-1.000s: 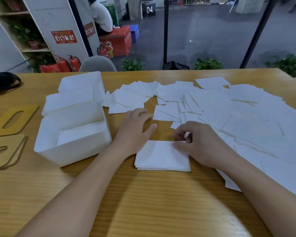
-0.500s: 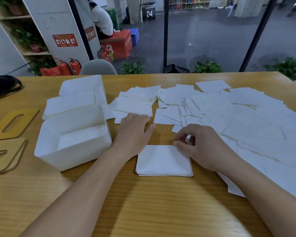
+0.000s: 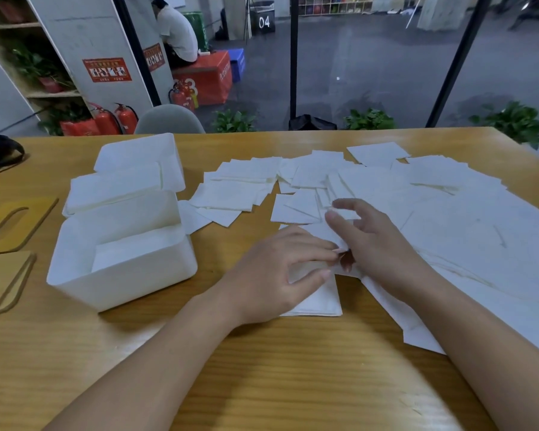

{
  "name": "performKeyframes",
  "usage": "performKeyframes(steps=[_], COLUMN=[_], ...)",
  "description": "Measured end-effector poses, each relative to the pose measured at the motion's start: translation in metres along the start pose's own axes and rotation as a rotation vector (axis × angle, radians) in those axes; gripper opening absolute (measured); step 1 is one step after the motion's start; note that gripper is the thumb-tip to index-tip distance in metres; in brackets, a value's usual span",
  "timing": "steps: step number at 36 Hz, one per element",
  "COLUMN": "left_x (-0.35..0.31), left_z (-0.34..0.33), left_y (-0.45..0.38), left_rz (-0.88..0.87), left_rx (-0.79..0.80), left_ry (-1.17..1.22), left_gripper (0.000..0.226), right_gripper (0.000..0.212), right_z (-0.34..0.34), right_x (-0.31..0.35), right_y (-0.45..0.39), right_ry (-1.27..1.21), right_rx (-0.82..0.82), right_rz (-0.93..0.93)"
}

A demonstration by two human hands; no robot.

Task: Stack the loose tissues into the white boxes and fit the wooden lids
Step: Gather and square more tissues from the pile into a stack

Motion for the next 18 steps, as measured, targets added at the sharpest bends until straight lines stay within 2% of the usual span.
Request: performKeyframes(steps=[4, 10, 14, 16, 18], left_x=[0.006, 0.008, 0.014, 0.021, 0.027], left_z=[0.002, 0.005, 0.014, 0.018, 0.022], left_y=[0.001, 0.002, -0.002, -0.004, -0.004], left_rz=[0.025, 0.077, 0.166, 0.236, 0.301], left_rx=[-0.001, -0.006, -0.209, -0.270, -0.254], left_ry=[0.015, 0.155, 0.087, 0.049, 0.041], left_gripper=[0.023, 0.011, 0.007, 0.014, 0.032], right_gripper=[0.019, 0.028, 0.027, 0.027, 0.026], right_z=[-0.002, -0.001, 0.005, 0.006, 0.006], right_x=[-0.006, -0.008, -0.005, -0.003, 0.001], right_y=[-0.003, -0.005, -0.006, -0.005, -0.003], right_ry=[-0.002, 0.068, 0.096, 0.063, 0.030], right_rx=[0.034, 0.032, 0.004, 0.018, 0.048], right_rz=[0.031, 0.111, 0.160, 0.160, 0.165])
Point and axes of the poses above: each hand's wrist, its own y-axis away from the middle knuckle, its own z-axis out of the back of the hand, x = y × z, the point moved 2 cm from there along -y, towards the middle knuckle, and after that the axes turned 1 degree about z, right-handed, at the moved point
